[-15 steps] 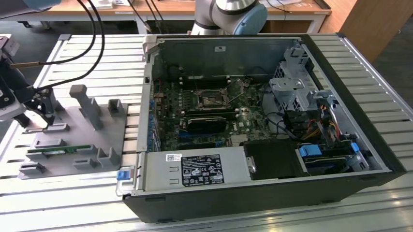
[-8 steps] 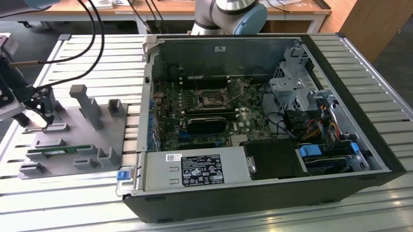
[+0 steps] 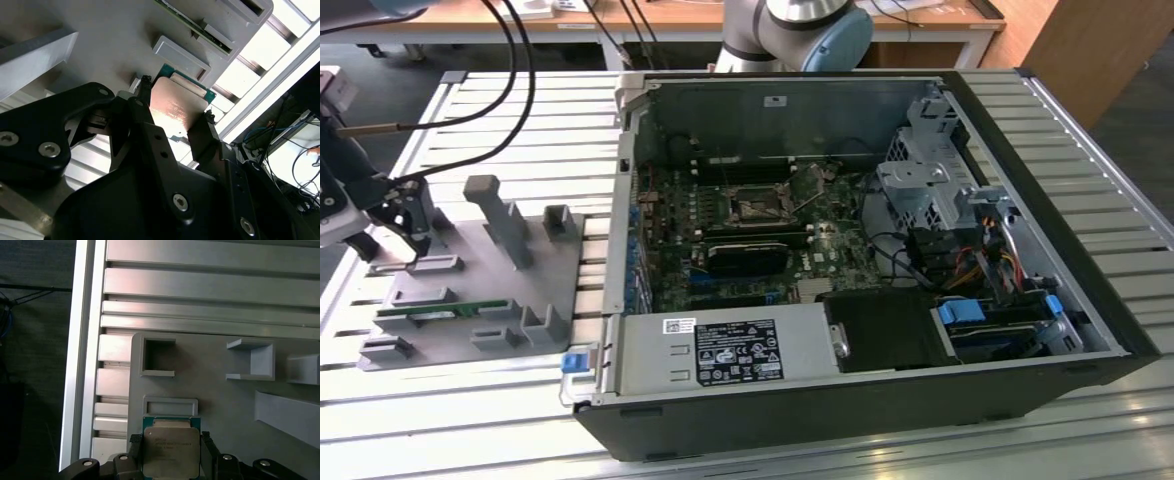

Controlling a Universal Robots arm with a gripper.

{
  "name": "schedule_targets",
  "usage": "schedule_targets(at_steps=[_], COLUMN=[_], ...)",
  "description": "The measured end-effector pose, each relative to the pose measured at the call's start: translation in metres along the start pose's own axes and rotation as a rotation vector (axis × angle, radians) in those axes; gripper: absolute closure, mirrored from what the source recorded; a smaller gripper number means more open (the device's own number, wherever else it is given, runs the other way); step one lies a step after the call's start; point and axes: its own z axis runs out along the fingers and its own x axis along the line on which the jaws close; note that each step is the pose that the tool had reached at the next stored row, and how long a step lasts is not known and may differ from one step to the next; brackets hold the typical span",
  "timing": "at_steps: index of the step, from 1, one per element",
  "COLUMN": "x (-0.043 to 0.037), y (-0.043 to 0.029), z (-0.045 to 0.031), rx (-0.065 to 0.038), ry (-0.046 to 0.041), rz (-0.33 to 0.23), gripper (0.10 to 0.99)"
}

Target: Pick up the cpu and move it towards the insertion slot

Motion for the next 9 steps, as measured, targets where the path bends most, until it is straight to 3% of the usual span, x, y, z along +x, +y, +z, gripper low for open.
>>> schedule_targets(at_steps=[9], x=[0.0000], y=[0.0001], z=[-0.0018], rx=[0.000], ry=[0.0001], rz=[0.000], gripper=[0.545])
